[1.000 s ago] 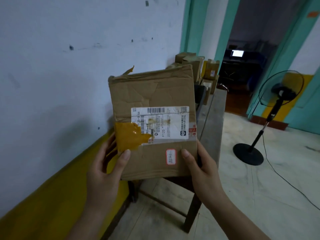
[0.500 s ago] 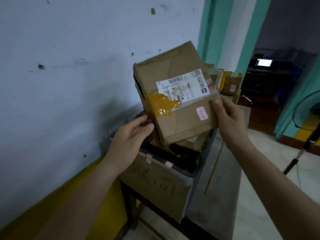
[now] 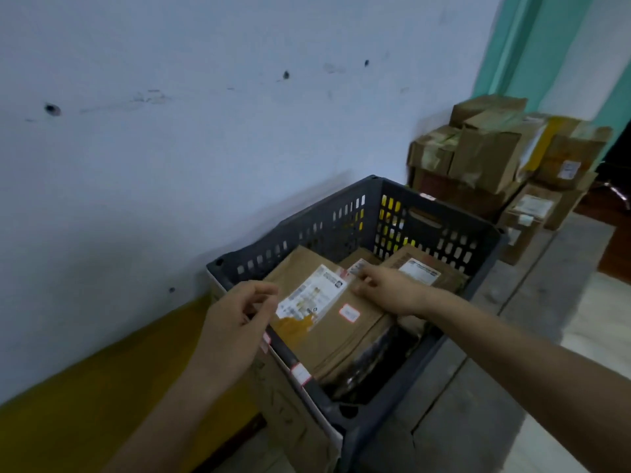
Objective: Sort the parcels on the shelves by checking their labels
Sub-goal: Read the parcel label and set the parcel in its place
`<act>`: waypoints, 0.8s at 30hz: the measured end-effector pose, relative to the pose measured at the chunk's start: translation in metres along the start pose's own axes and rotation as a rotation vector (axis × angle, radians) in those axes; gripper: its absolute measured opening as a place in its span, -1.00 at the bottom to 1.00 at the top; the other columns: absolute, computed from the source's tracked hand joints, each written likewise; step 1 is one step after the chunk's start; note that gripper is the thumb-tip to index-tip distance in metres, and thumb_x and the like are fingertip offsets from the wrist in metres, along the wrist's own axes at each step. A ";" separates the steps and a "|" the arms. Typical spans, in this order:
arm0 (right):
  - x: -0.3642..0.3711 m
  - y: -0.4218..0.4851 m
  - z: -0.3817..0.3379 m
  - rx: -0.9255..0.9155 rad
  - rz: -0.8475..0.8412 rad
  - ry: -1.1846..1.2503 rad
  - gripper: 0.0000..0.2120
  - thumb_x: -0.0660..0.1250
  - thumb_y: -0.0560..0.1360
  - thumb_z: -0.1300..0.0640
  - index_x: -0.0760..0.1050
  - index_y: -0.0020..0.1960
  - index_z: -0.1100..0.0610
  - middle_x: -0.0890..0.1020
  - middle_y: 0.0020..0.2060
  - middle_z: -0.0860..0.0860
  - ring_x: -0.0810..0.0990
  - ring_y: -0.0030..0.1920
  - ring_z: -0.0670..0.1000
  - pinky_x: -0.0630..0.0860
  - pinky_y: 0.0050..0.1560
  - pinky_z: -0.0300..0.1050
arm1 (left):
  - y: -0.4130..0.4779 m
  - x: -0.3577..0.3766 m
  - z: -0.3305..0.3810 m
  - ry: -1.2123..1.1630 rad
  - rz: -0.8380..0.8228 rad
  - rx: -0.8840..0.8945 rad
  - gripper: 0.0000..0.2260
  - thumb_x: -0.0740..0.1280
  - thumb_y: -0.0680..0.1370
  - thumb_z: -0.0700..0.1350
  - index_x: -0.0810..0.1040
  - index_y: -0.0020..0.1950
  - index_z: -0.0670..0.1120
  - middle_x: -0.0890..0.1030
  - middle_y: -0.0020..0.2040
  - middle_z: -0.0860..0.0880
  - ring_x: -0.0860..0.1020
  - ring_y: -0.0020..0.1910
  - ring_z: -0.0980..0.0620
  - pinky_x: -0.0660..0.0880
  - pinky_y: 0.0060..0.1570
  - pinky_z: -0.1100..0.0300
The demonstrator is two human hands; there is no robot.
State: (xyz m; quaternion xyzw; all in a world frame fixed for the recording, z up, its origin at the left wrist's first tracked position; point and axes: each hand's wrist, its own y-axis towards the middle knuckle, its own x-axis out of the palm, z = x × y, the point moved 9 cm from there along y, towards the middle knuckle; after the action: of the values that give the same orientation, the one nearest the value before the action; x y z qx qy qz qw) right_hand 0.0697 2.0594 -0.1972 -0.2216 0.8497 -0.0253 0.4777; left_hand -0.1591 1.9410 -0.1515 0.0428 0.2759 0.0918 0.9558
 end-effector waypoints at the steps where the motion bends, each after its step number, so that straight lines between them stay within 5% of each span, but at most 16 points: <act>1: 0.010 0.009 0.001 0.012 -0.083 -0.054 -0.74 0.18 0.67 0.01 0.47 0.23 0.15 0.58 0.08 0.04 0.56 0.05 0.04 0.49 0.02 -0.06 | -0.001 0.001 0.002 -0.001 0.023 0.011 -0.86 0.31 0.64 -0.06 0.60 0.14 0.12 0.62 0.04 0.22 0.60 0.00 0.23 0.57 -0.19 0.37; 4: 0.024 0.030 -0.002 0.036 -0.263 -0.199 -0.78 0.20 0.67 0.02 0.44 0.17 0.16 0.52 0.00 0.03 0.50 -0.04 0.00 0.38 -0.19 -0.17 | -0.007 0.005 0.002 0.001 0.102 0.047 -0.84 0.30 0.64 -0.07 0.61 0.11 0.17 0.62 0.03 0.27 0.55 0.03 0.30 0.52 -0.13 0.34; 8: 0.034 0.054 -0.007 0.031 -0.422 -0.440 -0.61 0.16 0.68 -0.08 0.46 0.29 0.20 0.55 0.18 0.13 0.53 0.09 0.09 0.47 0.12 -0.04 | -0.011 0.010 0.001 -0.008 0.157 0.083 -0.84 0.31 0.64 -0.13 0.63 0.11 0.10 0.62 0.03 0.24 0.54 0.10 0.31 0.47 -0.04 0.44; 11: 0.059 0.060 0.016 0.100 -0.528 -0.549 -0.50 0.15 0.65 -0.20 0.44 0.33 0.18 0.57 0.17 0.11 0.65 0.05 0.12 0.60 0.16 0.06 | -0.017 0.008 -0.002 -0.030 0.181 0.139 -0.82 0.31 0.65 -0.19 0.64 0.12 0.06 0.62 0.03 0.25 0.56 0.12 0.25 0.48 0.02 0.42; 14: 0.067 0.066 0.029 0.076 -0.463 -0.643 -0.40 0.16 0.61 -0.28 0.38 0.43 0.15 0.60 0.19 0.10 0.65 -0.02 0.09 0.59 0.05 0.01 | -0.025 0.001 -0.014 -0.057 0.234 0.163 -0.77 0.29 0.64 -0.26 0.64 0.13 0.03 0.63 0.08 0.20 0.59 0.11 0.15 0.54 0.05 0.32; 17: 0.054 0.061 0.011 -0.047 -0.336 -0.885 -0.39 0.13 0.59 -0.33 0.43 0.40 0.11 0.57 0.28 0.10 0.59 0.21 0.13 0.52 0.21 0.05 | -0.034 -0.006 -0.018 -0.104 0.313 0.179 -0.74 0.28 0.61 -0.36 0.64 0.11 -0.03 0.66 0.10 0.11 0.61 0.14 0.11 0.56 0.11 0.27; 19: 0.044 0.054 -0.020 -0.164 -0.205 -0.977 -0.47 0.13 0.59 -0.33 0.54 0.22 0.08 0.62 0.16 0.08 0.59 0.21 0.15 0.51 0.12 0.03 | -0.040 -0.012 -0.015 -0.147 0.353 0.208 -0.81 0.29 0.60 -0.27 0.63 0.11 -0.07 0.66 0.10 0.07 0.61 0.17 0.06 0.55 0.14 0.26; 21: 0.030 0.040 -0.066 -0.296 -0.045 -0.793 -0.61 0.16 0.61 -0.27 0.47 -0.16 0.01 0.58 -0.20 -0.01 0.65 -0.01 0.13 0.52 -0.09 -0.04 | -0.046 -0.022 -0.015 -0.187 0.375 0.209 -0.83 0.28 0.60 -0.15 0.63 0.11 -0.08 0.67 0.09 0.06 0.62 0.16 0.03 0.55 0.13 0.26; 24: 0.011 0.000 -0.149 -0.502 0.107 -0.056 -0.70 0.23 0.65 -0.09 0.45 -0.20 0.02 0.58 -0.36 -0.02 0.62 -0.29 0.00 0.51 -0.28 -0.11 | -0.066 -0.051 -0.032 -0.250 0.449 0.123 -0.87 0.30 0.62 -0.19 0.63 0.09 -0.09 0.67 0.04 0.06 0.63 0.10 0.04 0.57 0.08 0.26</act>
State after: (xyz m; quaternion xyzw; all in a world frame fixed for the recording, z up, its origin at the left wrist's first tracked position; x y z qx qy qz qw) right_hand -0.0576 2.0297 -0.1247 -0.2885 0.8263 0.2180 0.4318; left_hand -0.2087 1.8674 -0.1602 0.1722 0.1442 0.2786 0.9338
